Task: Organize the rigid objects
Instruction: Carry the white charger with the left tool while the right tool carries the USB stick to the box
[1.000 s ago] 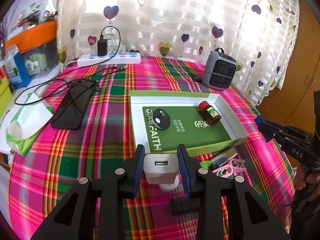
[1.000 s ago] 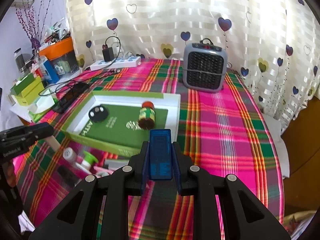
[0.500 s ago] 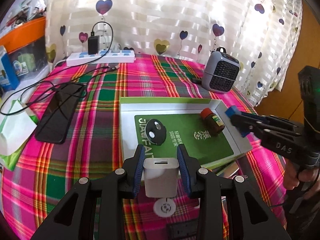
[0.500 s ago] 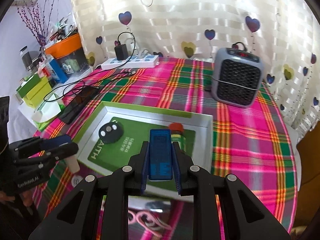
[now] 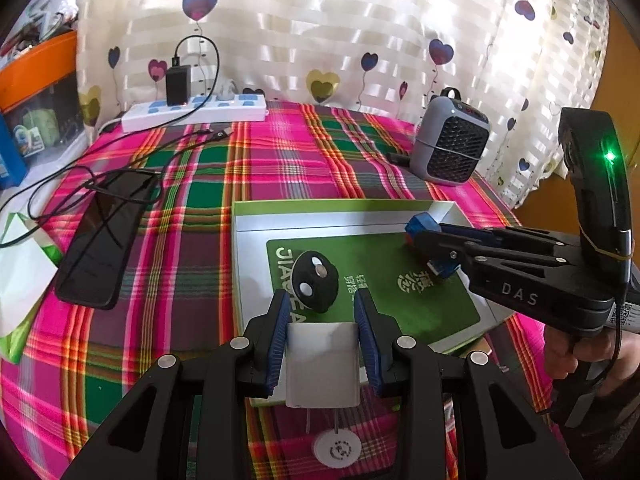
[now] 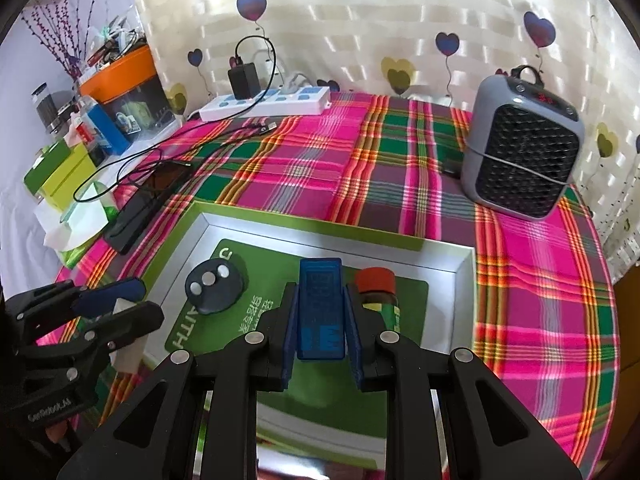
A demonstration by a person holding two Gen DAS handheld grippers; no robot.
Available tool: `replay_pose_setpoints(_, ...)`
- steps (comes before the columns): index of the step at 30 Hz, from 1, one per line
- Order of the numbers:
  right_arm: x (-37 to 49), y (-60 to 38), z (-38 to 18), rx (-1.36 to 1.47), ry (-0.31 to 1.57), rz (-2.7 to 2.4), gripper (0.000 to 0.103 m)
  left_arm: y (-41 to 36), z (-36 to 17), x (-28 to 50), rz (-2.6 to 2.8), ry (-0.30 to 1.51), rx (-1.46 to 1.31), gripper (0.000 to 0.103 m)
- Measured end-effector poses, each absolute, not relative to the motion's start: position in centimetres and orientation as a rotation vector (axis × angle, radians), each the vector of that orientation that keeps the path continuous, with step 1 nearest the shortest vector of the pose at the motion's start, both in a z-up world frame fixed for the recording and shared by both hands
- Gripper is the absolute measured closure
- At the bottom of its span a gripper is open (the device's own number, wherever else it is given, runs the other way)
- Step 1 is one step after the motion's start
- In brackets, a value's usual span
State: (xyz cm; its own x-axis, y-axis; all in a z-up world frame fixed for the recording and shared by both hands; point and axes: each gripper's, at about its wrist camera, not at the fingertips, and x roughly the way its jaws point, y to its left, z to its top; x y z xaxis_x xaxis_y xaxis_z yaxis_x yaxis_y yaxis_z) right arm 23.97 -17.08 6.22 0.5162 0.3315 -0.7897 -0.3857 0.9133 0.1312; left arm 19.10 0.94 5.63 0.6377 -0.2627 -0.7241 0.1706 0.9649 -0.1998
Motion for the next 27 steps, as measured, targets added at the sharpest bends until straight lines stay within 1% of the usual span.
replay_pose_setpoints(18, 26.4, -14.6, 4.2, -0.096, 0.988, 0.456, 0.08, 0.9, 3.4, 21.2, -0.22, 0.901, -0.115, 0.071)
replay_pose_setpoints(27, 27.2, -13.7, 3.3, -0.116, 1.011, 0.466, 0.08, 0.8, 3.3, 21.6, -0.21, 0.9, -0.095, 0.071)
